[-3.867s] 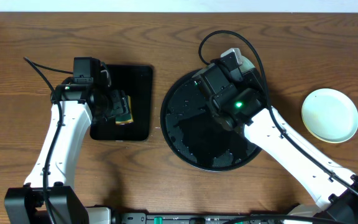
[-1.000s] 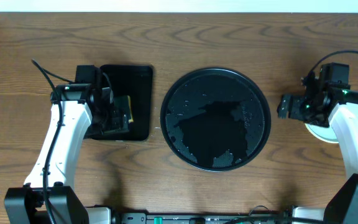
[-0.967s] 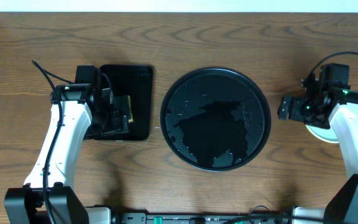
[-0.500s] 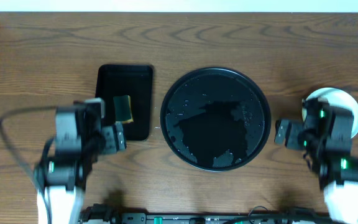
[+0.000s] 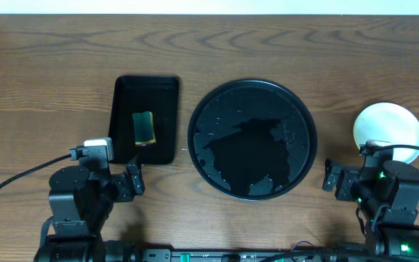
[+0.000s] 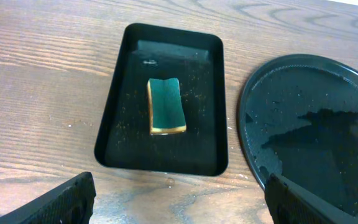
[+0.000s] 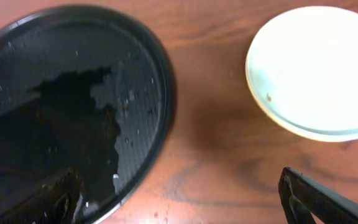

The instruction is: Clean dirty plates on tray and stack at the side

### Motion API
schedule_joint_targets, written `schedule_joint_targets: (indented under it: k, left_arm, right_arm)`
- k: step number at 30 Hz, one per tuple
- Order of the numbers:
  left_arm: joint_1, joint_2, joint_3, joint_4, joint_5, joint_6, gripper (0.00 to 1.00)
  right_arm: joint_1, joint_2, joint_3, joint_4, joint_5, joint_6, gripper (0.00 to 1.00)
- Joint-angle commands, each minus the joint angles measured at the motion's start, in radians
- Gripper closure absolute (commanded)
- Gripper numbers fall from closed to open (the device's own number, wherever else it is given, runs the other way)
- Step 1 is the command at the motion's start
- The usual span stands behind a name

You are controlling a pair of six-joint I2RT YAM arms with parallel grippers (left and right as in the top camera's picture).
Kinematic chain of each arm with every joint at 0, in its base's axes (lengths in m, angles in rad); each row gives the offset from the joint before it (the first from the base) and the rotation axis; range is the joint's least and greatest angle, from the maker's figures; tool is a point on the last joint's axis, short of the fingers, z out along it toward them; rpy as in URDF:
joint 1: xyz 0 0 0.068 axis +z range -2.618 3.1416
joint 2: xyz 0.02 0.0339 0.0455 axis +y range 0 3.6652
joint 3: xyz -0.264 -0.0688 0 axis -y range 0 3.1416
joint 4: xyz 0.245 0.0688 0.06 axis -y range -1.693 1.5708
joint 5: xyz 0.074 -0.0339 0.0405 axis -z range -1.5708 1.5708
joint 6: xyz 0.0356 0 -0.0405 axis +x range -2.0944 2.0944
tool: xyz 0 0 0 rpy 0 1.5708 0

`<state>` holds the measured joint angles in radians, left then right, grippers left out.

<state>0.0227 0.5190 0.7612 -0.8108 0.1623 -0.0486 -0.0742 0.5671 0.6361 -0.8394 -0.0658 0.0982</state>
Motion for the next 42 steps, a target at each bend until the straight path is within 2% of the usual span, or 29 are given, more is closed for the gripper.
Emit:
schedule_joint_targets:
  k: [1, 12, 19, 24, 30, 34, 35, 37, 42]
  left_arm:
    - [0.002, -0.003, -0.006, 0.001, 0.013, -0.005, 0.12]
    - [0.002, -0.003, -0.006, 0.001, 0.013, -0.005, 0.12]
    - [0.002, -0.003, -0.006, 0.001, 0.013, -0.005, 0.12]
    - [0.002, -0.003, -0.006, 0.001, 0.013, -0.005, 0.12]
    - [0.002, -0.003, -0.006, 0.001, 0.013, -0.005, 0.12]
    - [0.002, -0.003, -0.006, 0.001, 0.013, -0.005, 0.12]
    - [0.002, -0.003, -0.006, 0.001, 0.013, -0.005, 0.12]
    - [0.002, -0.003, -0.006, 0.001, 0.013, -0.005, 0.12]
    - [0.002, -0.003, -0.006, 0.001, 0.013, -0.005, 0.12]
  right_arm:
    - [0.008, -0.004, -0.01, -0.034, 0.01, 0.01, 0.01]
    - [0.008, -0.009, -0.01, -0.096, 0.01, 0.009, 0.01]
    - [0.015, -0.092, -0.013, -0.086, 0.024, -0.002, 0.01]
    - [0.072, -0.236, -0.098, 0.125, 0.024, -0.035, 0.01]
    - [0.154, -0.472, -0.385, 0.553, -0.027, -0.081, 0.01]
    - [0.166, -0.565, -0.533, 0.794, -0.036, -0.083, 0.01]
    - [0.167, -0.562, -0.587, 0.894, -0.036, -0.121, 0.01]
    - [0.167, -0.562, -0.633, 0.954, -0.036, -0.158, 0.01]
    - [0.167, -0.562, -0.631, 0.812, -0.028, -0.354, 0.01]
